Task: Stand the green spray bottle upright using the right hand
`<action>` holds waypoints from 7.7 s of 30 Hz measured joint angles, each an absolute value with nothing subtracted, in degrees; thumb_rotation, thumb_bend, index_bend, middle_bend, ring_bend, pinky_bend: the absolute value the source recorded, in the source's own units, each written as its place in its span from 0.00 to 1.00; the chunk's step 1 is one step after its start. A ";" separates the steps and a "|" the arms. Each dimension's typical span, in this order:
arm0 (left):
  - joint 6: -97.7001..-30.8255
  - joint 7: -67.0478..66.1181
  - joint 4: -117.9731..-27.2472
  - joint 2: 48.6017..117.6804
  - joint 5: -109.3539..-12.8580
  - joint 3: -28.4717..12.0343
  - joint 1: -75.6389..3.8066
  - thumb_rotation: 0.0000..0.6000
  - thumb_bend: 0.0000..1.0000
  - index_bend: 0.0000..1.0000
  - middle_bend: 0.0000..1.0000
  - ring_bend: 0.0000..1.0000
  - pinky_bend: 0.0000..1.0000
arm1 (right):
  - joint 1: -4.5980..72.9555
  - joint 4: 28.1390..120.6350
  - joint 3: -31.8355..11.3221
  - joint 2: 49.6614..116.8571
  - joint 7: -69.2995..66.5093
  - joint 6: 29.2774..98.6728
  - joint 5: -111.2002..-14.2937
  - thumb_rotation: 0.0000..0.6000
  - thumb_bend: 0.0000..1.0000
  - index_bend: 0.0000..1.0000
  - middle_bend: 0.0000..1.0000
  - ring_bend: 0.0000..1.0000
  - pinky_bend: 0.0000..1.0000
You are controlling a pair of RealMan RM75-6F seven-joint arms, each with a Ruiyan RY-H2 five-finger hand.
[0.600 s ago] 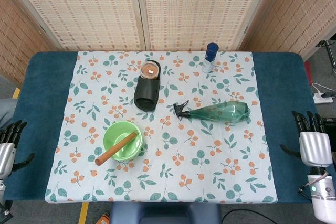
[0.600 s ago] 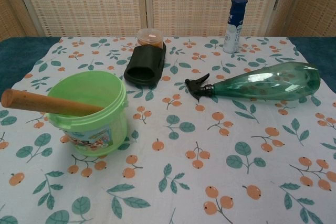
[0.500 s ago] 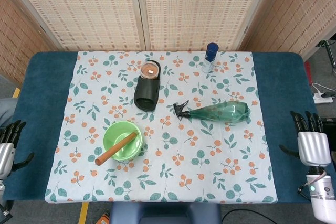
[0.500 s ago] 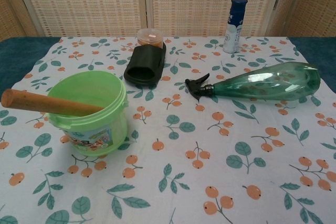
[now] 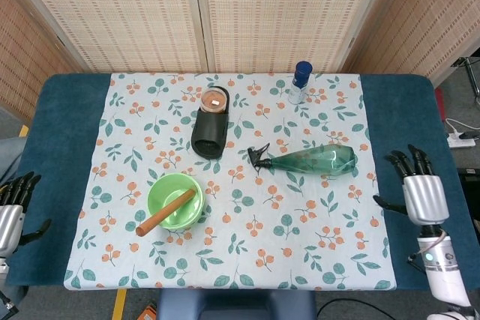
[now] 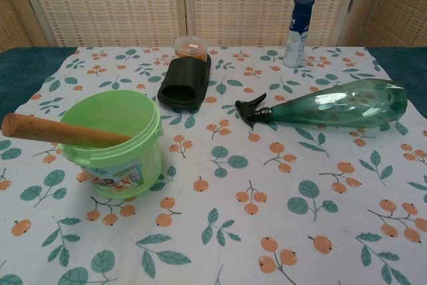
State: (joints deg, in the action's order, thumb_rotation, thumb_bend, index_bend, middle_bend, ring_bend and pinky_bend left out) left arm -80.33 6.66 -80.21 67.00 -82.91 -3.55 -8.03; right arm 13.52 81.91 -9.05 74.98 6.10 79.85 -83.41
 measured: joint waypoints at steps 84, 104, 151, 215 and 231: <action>-79.59 17.84 -80.00 64.50 -89.55 0.91 -8.91 1.00 0.25 0.05 0.00 0.00 0.11 | 51.85 46.54 -14.37 116.98 57.17 60.14 -54.47 1.00 0.00 0.53 0.43 0.19 0.10; -79.15 20.02 -79.42 64.36 -89.36 1.42 -8.93 1.00 0.25 0.05 0.00 0.00 0.11 | 51.97 39.38 -14.40 120.44 52.97 60.34 -60.14 1.00 0.13 0.67 0.52 0.29 0.14; -76.95 17.47 -79.03 65.54 -88.86 2.08 -9.54 1.00 0.25 0.04 0.00 0.00 0.11 | 39.79 72.98 -16.37 100.91 25.36 78.82 -73.76 1.00 0.18 0.71 0.55 0.31 0.16; -76.68 16.98 -77.59 67.26 -89.05 2.36 -9.94 1.00 0.25 0.04 0.00 0.00 0.12 | 35.14 37.07 -15.84 109.40 -44.22 88.20 -83.91 1.00 0.18 0.70 0.55 0.31 0.18; -76.29 16.68 -77.82 67.24 -89.01 2.48 -10.11 1.00 0.25 0.04 0.00 0.00 0.12 | 34.66 36.04 -14.27 108.59 -45.54 86.93 -84.54 1.00 0.00 0.43 0.51 0.19 0.18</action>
